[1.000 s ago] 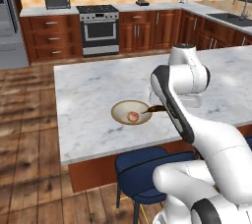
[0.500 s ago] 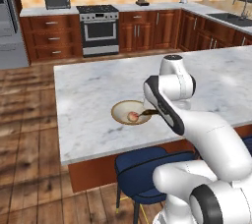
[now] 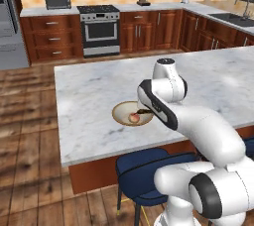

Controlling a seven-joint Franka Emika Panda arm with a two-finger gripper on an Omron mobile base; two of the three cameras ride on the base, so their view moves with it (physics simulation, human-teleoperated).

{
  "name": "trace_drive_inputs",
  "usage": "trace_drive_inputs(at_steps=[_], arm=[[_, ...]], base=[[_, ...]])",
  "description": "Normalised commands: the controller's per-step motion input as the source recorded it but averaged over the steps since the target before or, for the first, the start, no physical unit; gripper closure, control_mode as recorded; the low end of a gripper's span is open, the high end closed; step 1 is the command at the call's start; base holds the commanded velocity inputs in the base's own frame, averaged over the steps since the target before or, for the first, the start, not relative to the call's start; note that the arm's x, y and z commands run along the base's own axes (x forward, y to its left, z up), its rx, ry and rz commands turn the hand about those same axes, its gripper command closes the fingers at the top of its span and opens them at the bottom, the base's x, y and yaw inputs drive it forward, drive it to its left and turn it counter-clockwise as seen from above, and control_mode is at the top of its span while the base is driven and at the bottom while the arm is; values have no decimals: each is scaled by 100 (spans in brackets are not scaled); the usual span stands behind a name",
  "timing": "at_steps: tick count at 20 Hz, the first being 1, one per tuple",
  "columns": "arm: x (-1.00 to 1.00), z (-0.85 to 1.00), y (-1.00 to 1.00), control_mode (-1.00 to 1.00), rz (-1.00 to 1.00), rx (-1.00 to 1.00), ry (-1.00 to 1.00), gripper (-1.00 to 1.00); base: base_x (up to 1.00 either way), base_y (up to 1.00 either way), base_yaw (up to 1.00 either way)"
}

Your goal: Retrieve the peach and banana from the fridge and place them into the bowl on the dining table.

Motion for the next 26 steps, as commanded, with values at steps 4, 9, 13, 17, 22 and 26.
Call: trace_drive_inputs(at_steps=[4, 9, 13, 17, 22, 26], arm=[[32, -12, 0, -100, 0, 0, -1, 100], [36, -16, 6, -100, 0, 0, 0, 100], [34, -21, 16, -100, 0, 0, 0, 100], [34, -17, 12, -100, 0, 0, 0, 100], [31, -16, 1, -100, 0, 0, 0, 100], [21, -23, 0, -100, 0, 0, 0, 100]], base=[[0, 0, 0], [0, 0, 0], [0, 0, 0], [0, 0, 0], [0, 0, 0], [0, 0, 0]])
